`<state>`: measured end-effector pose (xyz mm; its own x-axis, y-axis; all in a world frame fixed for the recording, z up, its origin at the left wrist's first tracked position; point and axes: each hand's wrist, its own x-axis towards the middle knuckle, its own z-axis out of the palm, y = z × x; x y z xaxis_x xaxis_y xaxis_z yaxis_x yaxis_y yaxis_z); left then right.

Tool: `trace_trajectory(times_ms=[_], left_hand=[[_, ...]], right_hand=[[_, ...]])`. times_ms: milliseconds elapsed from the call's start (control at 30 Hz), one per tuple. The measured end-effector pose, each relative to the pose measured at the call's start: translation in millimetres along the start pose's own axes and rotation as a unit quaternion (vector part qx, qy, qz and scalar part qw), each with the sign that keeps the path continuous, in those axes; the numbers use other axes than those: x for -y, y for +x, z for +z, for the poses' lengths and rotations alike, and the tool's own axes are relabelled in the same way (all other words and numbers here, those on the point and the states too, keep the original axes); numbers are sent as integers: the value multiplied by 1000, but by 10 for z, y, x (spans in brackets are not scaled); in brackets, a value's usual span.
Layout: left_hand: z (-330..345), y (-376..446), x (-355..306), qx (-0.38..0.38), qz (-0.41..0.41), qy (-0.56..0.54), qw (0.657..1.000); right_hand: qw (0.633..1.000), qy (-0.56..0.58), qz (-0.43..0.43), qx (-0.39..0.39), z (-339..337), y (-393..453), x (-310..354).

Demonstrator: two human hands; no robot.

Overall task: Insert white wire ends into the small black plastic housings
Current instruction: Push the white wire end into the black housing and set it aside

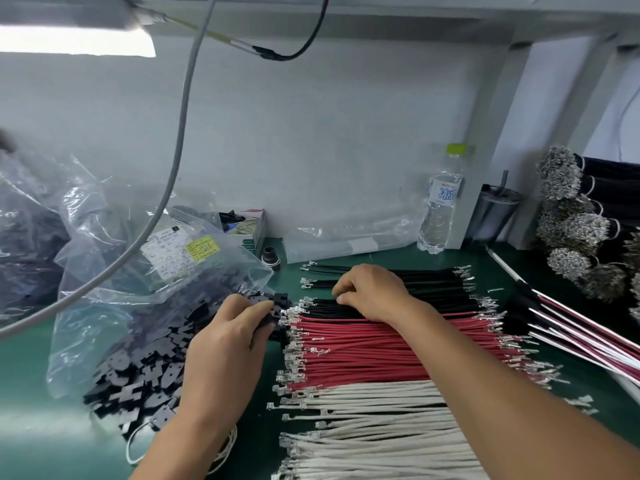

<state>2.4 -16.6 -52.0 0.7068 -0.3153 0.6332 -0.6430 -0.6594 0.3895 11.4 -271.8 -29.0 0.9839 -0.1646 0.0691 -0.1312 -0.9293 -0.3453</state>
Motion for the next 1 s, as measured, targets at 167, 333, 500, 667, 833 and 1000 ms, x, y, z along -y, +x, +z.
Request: trace_trajectory(times_ms=[167, 333, 500, 667, 833, 1000], left_hand=[[-14, 3, -21, -10, 2, -4, 1000], [-32, 5, -55, 6, -18, 1, 1000], [-36, -3, -96, 4, -18, -4, 1000], [-52, -3, -109, 3, -12, -4, 1000], [-40, -7, -97, 2, -13, -24, 1000], [-11, -6, -98, -7, -11, -63, 998]], right_hand=[[993, -67, -70, -66, -53, -44, 14], [970, -150, -151, -119, -40, -155, -25], [993, -50, -82, -63, -9, -177, -79], [994, -55, -78, -44, -37, -99, -58], [977, -128, -143, -97, -86, -171, -62], [946, -187, -191, -184, -209, -262, -16]])
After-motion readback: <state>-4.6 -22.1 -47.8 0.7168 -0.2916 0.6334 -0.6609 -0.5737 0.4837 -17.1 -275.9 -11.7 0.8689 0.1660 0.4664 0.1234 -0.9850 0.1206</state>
